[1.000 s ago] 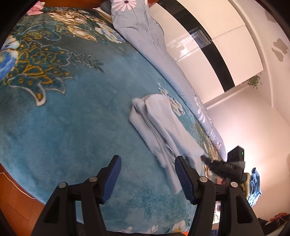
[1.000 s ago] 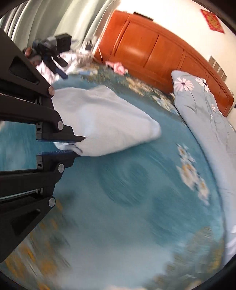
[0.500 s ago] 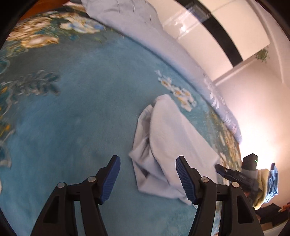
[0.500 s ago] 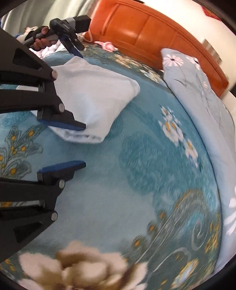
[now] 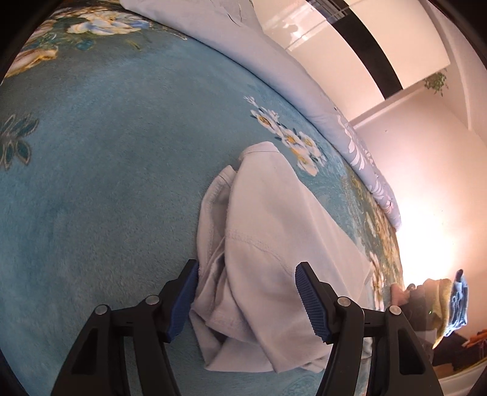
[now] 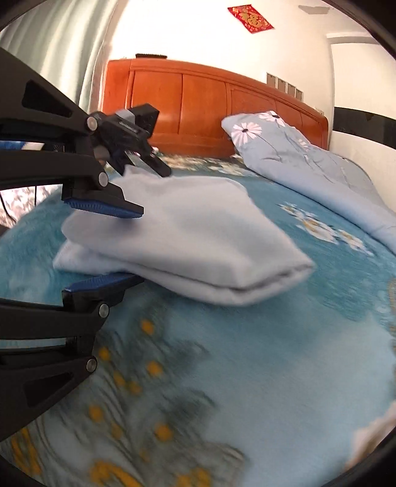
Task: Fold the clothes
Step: 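Grasp the shirt bundle with both grippers and lift it off the blanket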
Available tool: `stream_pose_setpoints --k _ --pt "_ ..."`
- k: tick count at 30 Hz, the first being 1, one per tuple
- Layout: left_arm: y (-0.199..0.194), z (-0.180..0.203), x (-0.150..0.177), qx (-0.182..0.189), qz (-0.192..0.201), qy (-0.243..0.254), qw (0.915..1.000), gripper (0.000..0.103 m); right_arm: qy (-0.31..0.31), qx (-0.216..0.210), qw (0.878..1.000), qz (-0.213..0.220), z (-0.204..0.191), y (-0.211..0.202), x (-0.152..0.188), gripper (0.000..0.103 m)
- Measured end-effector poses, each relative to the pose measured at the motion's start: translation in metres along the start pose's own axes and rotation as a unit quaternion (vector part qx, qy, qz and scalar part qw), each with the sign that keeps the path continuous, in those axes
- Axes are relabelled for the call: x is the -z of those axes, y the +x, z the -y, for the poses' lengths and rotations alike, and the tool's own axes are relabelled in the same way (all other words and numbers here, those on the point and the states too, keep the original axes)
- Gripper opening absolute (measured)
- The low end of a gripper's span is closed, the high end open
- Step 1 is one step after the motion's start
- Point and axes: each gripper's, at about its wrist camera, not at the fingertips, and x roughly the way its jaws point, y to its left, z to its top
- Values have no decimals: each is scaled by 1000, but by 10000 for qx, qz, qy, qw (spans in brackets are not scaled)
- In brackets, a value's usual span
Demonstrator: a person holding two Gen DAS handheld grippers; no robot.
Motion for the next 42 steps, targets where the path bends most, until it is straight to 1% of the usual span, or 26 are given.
stream_pose_setpoints --k 1,2,3,4,5,7,9,11,13,16,19,22,24,25,26,28,29,31,35,36,37,38,39,40,41,42 --pt "-2 0 3 57 20 -86 9999 65 -42 68 9999 89 -2 1 3 37" --pt "-3 0 6 3 30 -146 9999 49 -52 91 9998 147 -4 0 4 37" --pt "-4 0 9 -95 14 -183 9998 30 -26 48 9998 166 -5 -1 5 30" --pt "-4 1 13 -104 -12 -234 9997 24 8 -27 9998 182 -5 -4 5 14" --pt "-8 2 19 -70 26 -260 9996 21 19 -69 9998 184 -5 -7 5 8" --pt "-17 6 33 -4 112 -283 9995 20 -38 -101 9997 201 -8 -16 6 6" --pt "-27 10 52 165 -18 -363 9992 19 -182 -57 9995 243 -11 -28 8 6" --pt "-36 14 72 380 -140 -316 9987 19 -322 14 9991 275 -11 -42 11 6" --pt "-40 15 87 346 -190 -219 9990 19 -453 86 9985 285 -9 -56 14 6" --pt "-42 11 99 277 -188 -169 9993 22 -451 289 9983 216 3 -62 19 6" --pt "-51 5 97 379 -66 -275 9989 27 -346 358 9985 232 14 -67 24 6" --pt "-65 4 92 257 208 -89 9994 42 -570 396 9966 443 9 -74 24 7" --pt "-68 4 84 241 383 -65 9990 64 -798 465 9940 592 4 -79 23 7" --pt "-65 4 79 301 385 -67 9988 68 -819 478 9932 671 4 -79 20 9" --pt "-62 4 75 375 364 -63 9986 71 -835 490 9925 751 4 -79 18 14" --pt "-49 4 67 286 218 -61 9993 72 -654 459 9935 814 9 -75 13 49" --pt "-42 3 63 222 136 -60 9996 72 -557 395 9943 815 13 -71 11 51" --pt "-29 2 58 143 5 -57 9999 72 -457 328 9956 750 15 -61 6 51" --pt "-16 14 55 254 27 45 9997 70 -471 231 9956 773 11 -47 -1 51" --pt "-13 16 56 257 4 78 9996 68 -484 201 9955 786 10 -45 -3 51" --pt "-12 18 57 208 -34 106 9997 61 -521 181 9957 748 7 -42 -2 51" --pt "-11 19 58 143 -75 132 9998 39 -558 161 9958 706 4 -39 -2 50" --pt "-13 18 61 115 -109 108 9998 23 -596 142 9959 664 1 -35 -1 40" --pt "-17 18 63 161 -95 48 9998 20 -634 123 9960 623 -2 -32 -1 18" --pt "-23 18 66 231 -62 -19 9997 18 -651 143 9958 620 -4 -32 1 7" --pt "-29 22 69 265 -19 -11 9996 17 -666 185 9955 654 -7 -34 3 7"
